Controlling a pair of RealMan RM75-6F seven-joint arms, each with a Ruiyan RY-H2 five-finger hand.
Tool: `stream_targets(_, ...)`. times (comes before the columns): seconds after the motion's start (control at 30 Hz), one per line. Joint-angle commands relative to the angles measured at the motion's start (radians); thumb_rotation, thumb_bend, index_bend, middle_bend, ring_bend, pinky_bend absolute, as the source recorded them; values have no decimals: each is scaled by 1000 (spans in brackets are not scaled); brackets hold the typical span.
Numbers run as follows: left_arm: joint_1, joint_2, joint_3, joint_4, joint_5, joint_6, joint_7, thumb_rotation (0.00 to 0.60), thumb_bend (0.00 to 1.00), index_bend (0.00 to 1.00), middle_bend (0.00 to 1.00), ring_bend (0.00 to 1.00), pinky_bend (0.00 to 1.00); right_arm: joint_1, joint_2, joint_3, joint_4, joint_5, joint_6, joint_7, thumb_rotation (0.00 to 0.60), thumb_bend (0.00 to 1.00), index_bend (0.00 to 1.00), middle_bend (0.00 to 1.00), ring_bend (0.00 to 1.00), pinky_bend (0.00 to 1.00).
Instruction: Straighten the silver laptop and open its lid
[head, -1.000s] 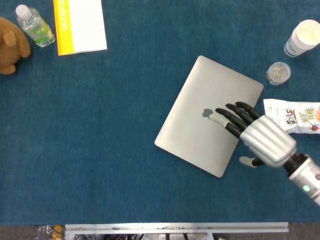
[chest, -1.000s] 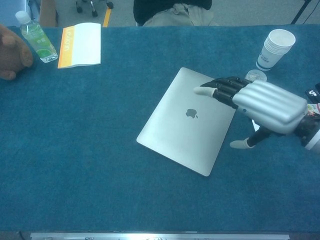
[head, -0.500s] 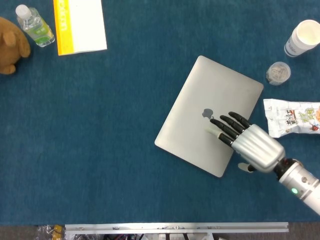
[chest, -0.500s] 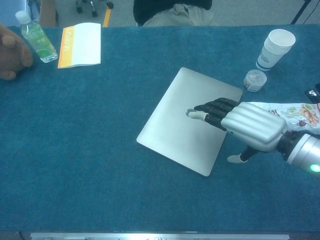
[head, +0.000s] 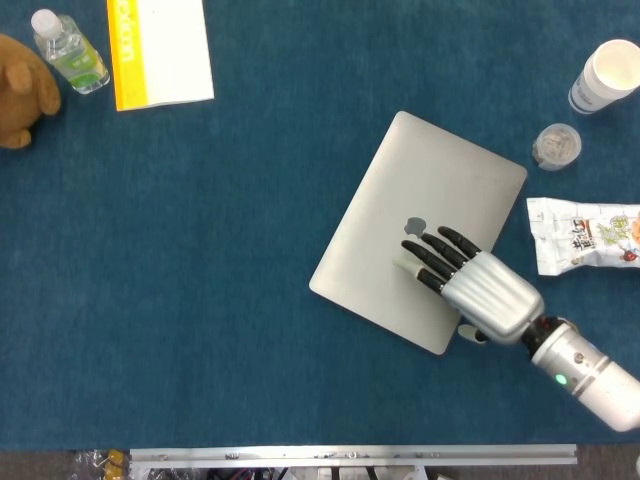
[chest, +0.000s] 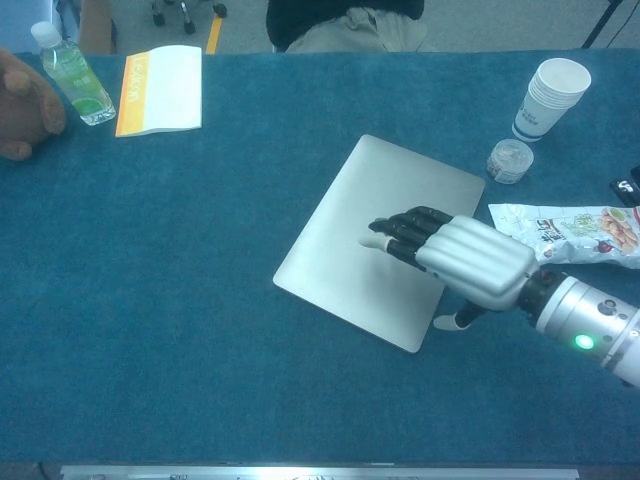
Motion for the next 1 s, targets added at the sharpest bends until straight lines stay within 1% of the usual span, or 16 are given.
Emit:
stream_targets(0.03,1,-2,0,7,-2,-1,-5,600,247,0,0,0,38,3,-12,1,11,17,-7,-12,600,0,0,28,0,77)
stream_targets(0.33,1,-11,0,30,-10,-9,-25,600,248,0,0,0,38,4,-18,-4,31,55,-6,-24,600,0,0,26,0,77)
stream_targets(0.53,2,-17,1,38,-8,-10,-29,600,248,0,0,0,38,10,-37,-7,42,58,-5,-25,600,0,0,25,0,77)
stream_targets(0.83,7,-26,3,58,-15,-13,-39,600,247,0,0,0,38,26,-87,-1,63,65,-8,-47,600,0,0,25,0,58)
stream_targets(1.0,10,-34,2,77,-22,-13,-56,600,247,0,0,0,38,42,-131,17,71,72,-10,-75,600,0,0,25,0,58)
